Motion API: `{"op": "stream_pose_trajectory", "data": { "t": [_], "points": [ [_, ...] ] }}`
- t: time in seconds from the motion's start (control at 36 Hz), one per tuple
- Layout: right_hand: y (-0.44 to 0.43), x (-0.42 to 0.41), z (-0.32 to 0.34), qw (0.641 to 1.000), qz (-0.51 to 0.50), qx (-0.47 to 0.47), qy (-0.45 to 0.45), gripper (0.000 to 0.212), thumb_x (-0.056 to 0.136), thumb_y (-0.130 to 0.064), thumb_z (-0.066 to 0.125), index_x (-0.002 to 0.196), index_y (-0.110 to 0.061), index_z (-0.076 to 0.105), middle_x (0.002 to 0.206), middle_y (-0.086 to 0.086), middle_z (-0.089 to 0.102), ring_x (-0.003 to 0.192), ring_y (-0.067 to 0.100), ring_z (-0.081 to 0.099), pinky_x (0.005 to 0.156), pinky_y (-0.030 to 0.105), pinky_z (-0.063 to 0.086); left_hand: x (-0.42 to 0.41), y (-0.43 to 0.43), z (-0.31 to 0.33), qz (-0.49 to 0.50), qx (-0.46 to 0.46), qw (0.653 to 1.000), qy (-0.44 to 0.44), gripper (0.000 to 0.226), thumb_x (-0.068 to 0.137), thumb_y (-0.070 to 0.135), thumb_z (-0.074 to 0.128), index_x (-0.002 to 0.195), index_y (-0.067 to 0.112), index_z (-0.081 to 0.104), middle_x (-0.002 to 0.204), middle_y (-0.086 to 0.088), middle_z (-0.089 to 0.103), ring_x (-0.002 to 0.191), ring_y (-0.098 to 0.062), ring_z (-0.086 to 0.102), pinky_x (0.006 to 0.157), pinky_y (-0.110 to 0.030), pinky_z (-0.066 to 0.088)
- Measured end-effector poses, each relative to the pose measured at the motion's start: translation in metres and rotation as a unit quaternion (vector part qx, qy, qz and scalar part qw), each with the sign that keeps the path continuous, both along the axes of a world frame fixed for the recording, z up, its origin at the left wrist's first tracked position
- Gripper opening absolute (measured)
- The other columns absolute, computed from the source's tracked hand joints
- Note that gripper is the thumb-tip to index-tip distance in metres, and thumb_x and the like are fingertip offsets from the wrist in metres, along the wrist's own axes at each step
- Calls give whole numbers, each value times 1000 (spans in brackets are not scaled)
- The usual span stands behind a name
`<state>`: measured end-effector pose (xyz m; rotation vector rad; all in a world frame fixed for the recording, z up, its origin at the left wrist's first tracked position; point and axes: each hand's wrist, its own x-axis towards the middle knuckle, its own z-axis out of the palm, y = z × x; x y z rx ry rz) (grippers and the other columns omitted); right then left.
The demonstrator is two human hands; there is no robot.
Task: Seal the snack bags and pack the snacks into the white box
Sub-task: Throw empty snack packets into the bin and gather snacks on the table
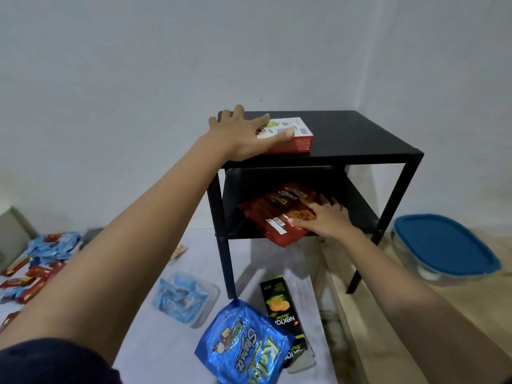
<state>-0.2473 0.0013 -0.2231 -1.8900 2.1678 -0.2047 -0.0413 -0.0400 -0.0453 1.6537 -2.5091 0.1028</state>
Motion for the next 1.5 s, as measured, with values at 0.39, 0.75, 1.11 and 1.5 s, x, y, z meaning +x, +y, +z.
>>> {"op": "stream_pose_trajectory", "data": {
  "t": [0.39,0.75,1.11,1.5],
  "points": [
    [1,-5,5,944,-46,-104,-310,76,63,-23,85,131,-14,52,134,14,46,122,30,47,104,41,42,-11,14,1,21,-6,1000,7,91,65,87,31,143,40,19,147,-17,28,136,-39,21,107,-61,15],
    [76,42,44,888,177,-88,-416,54,69,-5,79,117,-21,59,118,-3,47,110,14,53,82,24,54,55,74,-8,61,-144,980,121,91,63,85,26,141,39,23,129,-12,42,122,-32,35,99,-50,27],
    [98,284,12,841,395,30,-369,59,68,-7,79,121,-22,59,134,4,45,121,18,48,100,39,47,283,191,-93,366,-90,912,161,92,63,88,31,141,38,24,128,-14,44,120,-34,38,97,-51,31],
    [166,655,-13,787,505,43,-351,61,69,-8,76,126,-16,55,134,10,44,123,27,46,102,45,43,579,398,-159,643,-65,749,147,94,59,91,32,139,43,25,130,-10,42,121,-30,35,96,-49,29]
  ]
}}
